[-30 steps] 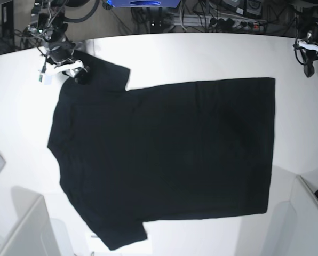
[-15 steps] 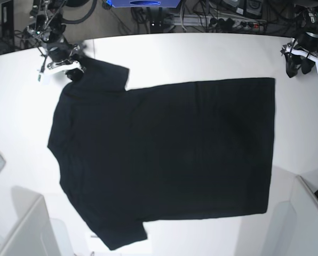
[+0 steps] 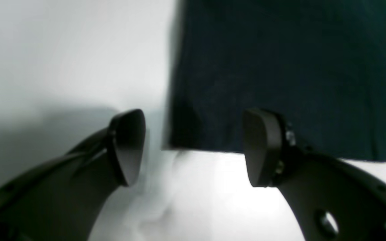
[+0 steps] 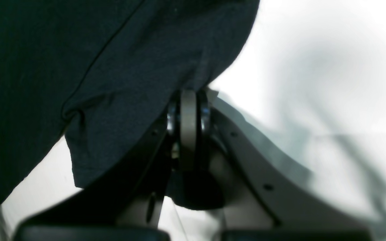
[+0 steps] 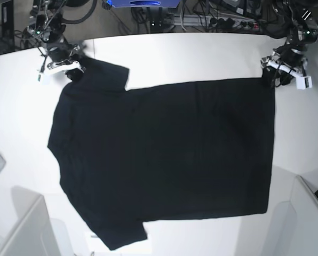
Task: Fold the T-shirt properly
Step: 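Move the left gripper to the opposite shoulder corner and grasp it, then lift both shoulder corners and pull the shirt toward the robot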
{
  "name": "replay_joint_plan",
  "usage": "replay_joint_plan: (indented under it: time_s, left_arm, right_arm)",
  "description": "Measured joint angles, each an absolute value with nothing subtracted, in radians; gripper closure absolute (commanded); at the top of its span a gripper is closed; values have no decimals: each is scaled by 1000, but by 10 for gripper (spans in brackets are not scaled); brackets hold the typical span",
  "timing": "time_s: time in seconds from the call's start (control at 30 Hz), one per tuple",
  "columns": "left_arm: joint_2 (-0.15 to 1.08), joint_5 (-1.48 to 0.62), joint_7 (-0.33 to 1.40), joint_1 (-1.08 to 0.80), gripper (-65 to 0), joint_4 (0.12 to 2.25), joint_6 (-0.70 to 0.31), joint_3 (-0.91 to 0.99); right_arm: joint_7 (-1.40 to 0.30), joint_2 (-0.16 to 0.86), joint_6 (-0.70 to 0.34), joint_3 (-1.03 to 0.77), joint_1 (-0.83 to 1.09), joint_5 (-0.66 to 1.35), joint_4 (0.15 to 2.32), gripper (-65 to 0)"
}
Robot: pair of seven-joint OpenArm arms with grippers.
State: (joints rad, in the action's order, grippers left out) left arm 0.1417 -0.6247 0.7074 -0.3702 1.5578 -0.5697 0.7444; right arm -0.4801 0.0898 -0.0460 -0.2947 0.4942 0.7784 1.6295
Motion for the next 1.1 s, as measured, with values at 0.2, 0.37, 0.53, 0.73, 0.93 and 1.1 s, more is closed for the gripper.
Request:
replay_joint_plan:
  time_s: [0.2, 0.37, 0.53, 0.73, 0.93, 1.1]
  left_arm:
    - [154, -649, 665, -319, -380, 1449, -570, 715]
    - [150, -656, 660, -299, -275, 1431, -577, 676]
    - [149, -653, 671, -299, -53, 1428, -548, 679]
    - [150, -657, 673, -302, 0, 1433, -479, 679]
    - [155, -675, 654, -348, 0, 1440, -482, 679]
    - [156, -676, 651, -385, 0, 1466, -482, 683]
  right_arm:
    - [-479, 90, -46, -294, 492, 777, 1628, 0]
    - [-481, 90, -46, -294, 491, 778, 1628, 0]
    - [-481, 90, -46, -294, 492, 778, 1628, 0]
    - [-478, 90, -46, -294, 494, 778, 1628, 0]
    - [-474, 90, -46, -294, 514, 770, 1645, 0]
    - [-503, 84, -31, -294, 583, 747, 1716, 0]
